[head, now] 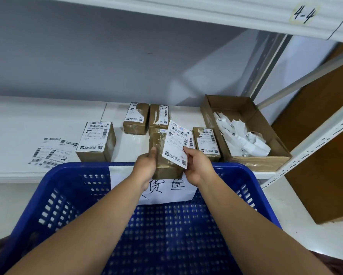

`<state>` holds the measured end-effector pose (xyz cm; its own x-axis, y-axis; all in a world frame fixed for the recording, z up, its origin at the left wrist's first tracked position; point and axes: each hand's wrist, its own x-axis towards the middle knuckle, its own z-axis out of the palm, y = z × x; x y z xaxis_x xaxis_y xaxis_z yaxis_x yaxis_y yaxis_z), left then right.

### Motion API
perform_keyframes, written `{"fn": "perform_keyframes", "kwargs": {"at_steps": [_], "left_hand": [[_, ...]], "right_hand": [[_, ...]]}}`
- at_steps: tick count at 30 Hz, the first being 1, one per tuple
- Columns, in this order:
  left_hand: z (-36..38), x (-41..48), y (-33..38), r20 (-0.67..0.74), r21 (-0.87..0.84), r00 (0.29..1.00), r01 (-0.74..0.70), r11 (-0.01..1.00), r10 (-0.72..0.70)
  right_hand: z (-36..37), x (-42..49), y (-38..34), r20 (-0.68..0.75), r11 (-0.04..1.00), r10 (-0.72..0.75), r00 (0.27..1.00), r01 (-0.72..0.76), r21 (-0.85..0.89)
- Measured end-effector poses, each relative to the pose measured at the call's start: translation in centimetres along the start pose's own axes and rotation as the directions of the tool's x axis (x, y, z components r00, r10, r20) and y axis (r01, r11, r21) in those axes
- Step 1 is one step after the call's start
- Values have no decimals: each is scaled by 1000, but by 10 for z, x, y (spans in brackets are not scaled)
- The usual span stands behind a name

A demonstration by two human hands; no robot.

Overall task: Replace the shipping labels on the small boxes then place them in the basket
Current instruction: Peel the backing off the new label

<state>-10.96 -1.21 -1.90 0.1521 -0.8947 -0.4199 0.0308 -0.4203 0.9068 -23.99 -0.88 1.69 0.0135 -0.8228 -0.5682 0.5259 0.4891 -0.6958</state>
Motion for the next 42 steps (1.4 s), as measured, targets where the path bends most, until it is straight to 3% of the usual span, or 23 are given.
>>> {"fn": "perform_keyframes", "kwargs": {"at_steps": [4,7,12,26,42], "left_hand": [[-8,-17,-4,-29,-38,999,-27,999,26],[-20,-39,7,54,-140,999,14,990,-7],[-46,-82,33,166,-142,985,-24,990,48],[-77,-174,34,218,-234,968,-68,970,121],[-48,-173,17,178,-75,952,-241,968,251]], "right_hand": [[-3,-19,5,46,999,29,998,-28,-26],[-4,-37,3,63,999,36,997,-34,-36],[-6,-73,-9,65,999,-10,998,13,-43],[-19,-160,-16,301,908,-99,948,210,-362],[-29,-158,7,229,870,-175,958,259,-420]]}}
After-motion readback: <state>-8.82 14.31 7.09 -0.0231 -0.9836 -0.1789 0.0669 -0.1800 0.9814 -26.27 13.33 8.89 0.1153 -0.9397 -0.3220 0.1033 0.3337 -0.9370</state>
